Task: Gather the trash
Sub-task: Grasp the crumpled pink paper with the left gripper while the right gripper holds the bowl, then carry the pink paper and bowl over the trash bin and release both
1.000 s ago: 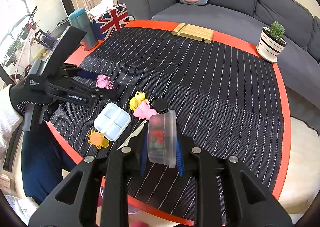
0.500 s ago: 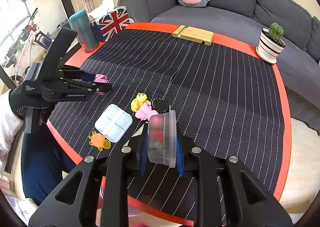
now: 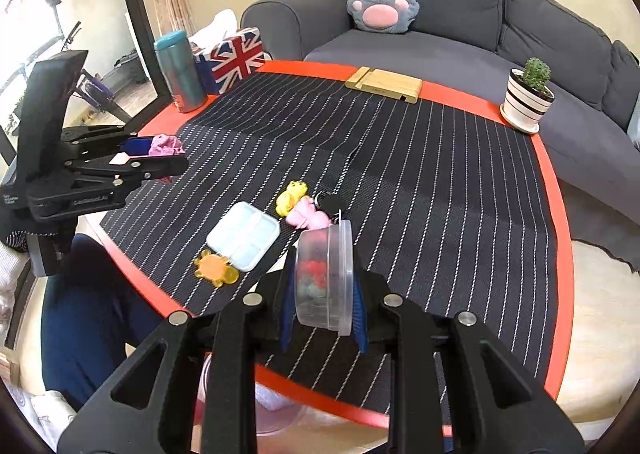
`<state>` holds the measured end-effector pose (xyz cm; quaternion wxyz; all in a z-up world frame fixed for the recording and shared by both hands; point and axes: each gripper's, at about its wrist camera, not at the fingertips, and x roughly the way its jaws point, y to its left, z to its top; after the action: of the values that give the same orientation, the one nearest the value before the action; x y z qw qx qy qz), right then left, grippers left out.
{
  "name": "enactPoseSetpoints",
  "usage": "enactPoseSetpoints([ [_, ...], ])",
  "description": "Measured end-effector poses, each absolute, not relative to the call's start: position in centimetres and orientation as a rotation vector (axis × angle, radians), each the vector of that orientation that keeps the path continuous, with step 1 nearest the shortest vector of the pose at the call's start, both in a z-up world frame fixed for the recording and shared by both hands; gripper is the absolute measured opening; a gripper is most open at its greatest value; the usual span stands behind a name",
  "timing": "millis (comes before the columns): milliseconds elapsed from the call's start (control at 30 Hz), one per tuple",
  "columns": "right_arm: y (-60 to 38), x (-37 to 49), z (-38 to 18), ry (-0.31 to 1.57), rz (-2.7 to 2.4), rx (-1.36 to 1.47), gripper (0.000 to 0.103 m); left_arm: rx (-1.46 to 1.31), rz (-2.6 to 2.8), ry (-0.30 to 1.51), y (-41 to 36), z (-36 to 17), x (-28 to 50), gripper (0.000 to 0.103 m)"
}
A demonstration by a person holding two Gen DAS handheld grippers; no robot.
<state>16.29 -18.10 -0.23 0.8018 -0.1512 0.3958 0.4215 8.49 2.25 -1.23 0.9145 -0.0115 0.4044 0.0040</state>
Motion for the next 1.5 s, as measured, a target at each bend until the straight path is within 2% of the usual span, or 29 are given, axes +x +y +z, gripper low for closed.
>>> enactPoseSetpoints([
  [600,-20.2,6.6,0.2,0.781,1.033,-0.341,0.023,-0.014,-0.122,0.799,-3.4,-1.0,0.3,0.036],
  [1100,-20.7,2.7,-4.5,0.902,1.121,-0.323,0.024,-0.057,-0.132,0.841,-4.5,-3.4,-3.5,0.037],
  [1167,-20.5,2.6,-4.8,0.911,1.127,-0.324,0.031,-0.056,-0.135,0.843,-4.5,-3.4,-3.5,0.037],
  [1233,-20.7,2.8,-4.8,0.905,1.121,-0.304,0.073,-0.055,-0.136,0.844,-4.5,-3.4,-3.5,0.037],
  [1333,-20.9,3.4,-4.7,0.904,1.093,-0.283,0.086,-0.053,-0.142,0.846,-4.6,-3.4,-3.4,0.037],
  [1500,-21.3,3.8,-4.6,0.903,1.069,-0.268,0.091,-0.051,-0.155,0.857,-4.9,-3.8,-3.4,0.037],
])
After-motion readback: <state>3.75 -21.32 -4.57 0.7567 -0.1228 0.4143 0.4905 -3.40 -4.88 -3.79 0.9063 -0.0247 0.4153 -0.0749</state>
